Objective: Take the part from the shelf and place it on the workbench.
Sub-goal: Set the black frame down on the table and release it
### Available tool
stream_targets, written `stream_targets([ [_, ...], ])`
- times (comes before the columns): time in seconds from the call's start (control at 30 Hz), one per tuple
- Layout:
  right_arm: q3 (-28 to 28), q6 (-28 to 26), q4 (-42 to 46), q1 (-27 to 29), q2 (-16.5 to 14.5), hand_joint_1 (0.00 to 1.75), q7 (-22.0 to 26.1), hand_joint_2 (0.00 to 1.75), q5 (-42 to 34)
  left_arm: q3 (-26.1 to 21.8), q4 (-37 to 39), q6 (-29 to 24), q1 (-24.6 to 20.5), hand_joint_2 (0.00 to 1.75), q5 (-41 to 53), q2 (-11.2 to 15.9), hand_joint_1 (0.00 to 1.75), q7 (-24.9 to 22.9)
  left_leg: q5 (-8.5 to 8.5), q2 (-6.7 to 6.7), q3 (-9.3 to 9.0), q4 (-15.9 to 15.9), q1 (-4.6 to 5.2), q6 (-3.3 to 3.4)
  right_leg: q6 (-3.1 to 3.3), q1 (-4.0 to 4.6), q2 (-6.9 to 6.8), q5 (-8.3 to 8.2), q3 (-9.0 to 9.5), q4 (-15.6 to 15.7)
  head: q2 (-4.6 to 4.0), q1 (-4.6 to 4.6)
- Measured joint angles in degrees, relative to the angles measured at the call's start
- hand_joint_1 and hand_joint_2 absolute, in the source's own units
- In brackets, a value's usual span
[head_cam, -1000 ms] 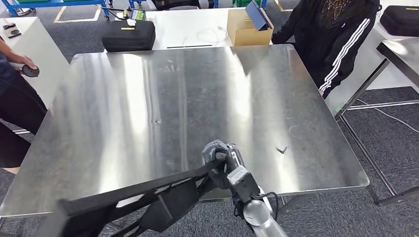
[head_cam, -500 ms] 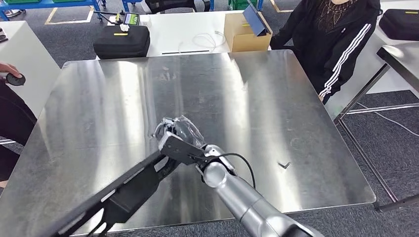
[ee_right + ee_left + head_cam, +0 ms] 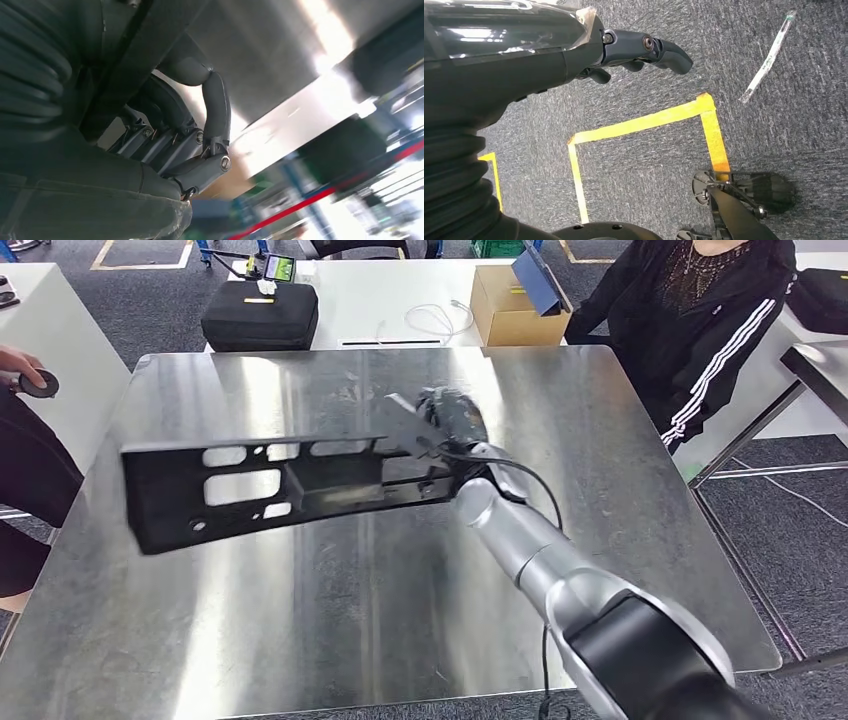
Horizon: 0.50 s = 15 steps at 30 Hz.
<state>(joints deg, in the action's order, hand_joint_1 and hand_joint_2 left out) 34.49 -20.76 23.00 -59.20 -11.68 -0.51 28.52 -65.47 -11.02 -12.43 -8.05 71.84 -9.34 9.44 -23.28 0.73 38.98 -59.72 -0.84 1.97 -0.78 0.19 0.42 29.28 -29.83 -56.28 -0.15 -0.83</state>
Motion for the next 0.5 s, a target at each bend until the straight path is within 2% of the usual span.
stream_targets([
  [0.1, -1.69, -1.11, -1.72, -1.35, 3.85, 1.75, -0.76, 1.75, -0.08, 0.01, 0.0, -0.1, 0.11, 1.75, 0.01, 0.11, 0.0, 0.65, 0.1, 0.0, 0.0, 0.11, 0.08, 0.12, -0.37, 0.0, -0.01, -0.23, 0.27, 0.1, 0.0, 0.0],
  [0.23, -3.39, -2.19, -3.12, -1.56, 8.55, 1.75, -1.07, 1.75, 0.65, -0.13, 0.0, 0.05, 0.3, 1.75, -1.15, 0.28, 0.0, 1.63, 1.31, -0.16, -0.15, 2.05, 0.15, 0.83, -2.3, -0.11, 0.01, -1.57, 0.5, 1.9, 0.01, -0.03],
  [0.27, -3.68, -2.4, -3.45, -1.48, 9.64, 1.75, -1.13, 1.75, 0.9, -0.27, 0.0, 0.17, 0.42, 1.75, -1.7, 0.31, 0.0, 1.87, 1.58, -0.14, -0.11, 2.43, 0.16, 0.87, -2.62, -0.14, 0.0, -1.79, 0.41, 2.29, 0.01, -0.03],
  [0.37, -4.33, -2.8, -4.35, -0.87, 11.82, 1.75, -1.05, 1.75, 1.27, -0.81, 0.03, 0.47, 0.93, 1.75, -2.34, 0.38, 0.0, 2.19, 1.92, -0.1, 0.33, 2.77, 0.26, 0.89, -2.86, -0.16, 0.01, -1.94, 0.0, 2.76, 0.01, -0.01],
  [0.5, -4.77, -3.33, -5.11, 0.42, 13.22, 0.0, -0.86, 1.75, 1.52, -1.01, 0.24, 0.6, 1.22, 1.75, -2.23, 0.4, 0.0, 2.27, 1.93, -0.19, 0.2, 2.9, 0.22, 0.88, -2.85, 0.13, 0.11, -1.92, 0.15, 2.66, 0.01, -0.08],
])
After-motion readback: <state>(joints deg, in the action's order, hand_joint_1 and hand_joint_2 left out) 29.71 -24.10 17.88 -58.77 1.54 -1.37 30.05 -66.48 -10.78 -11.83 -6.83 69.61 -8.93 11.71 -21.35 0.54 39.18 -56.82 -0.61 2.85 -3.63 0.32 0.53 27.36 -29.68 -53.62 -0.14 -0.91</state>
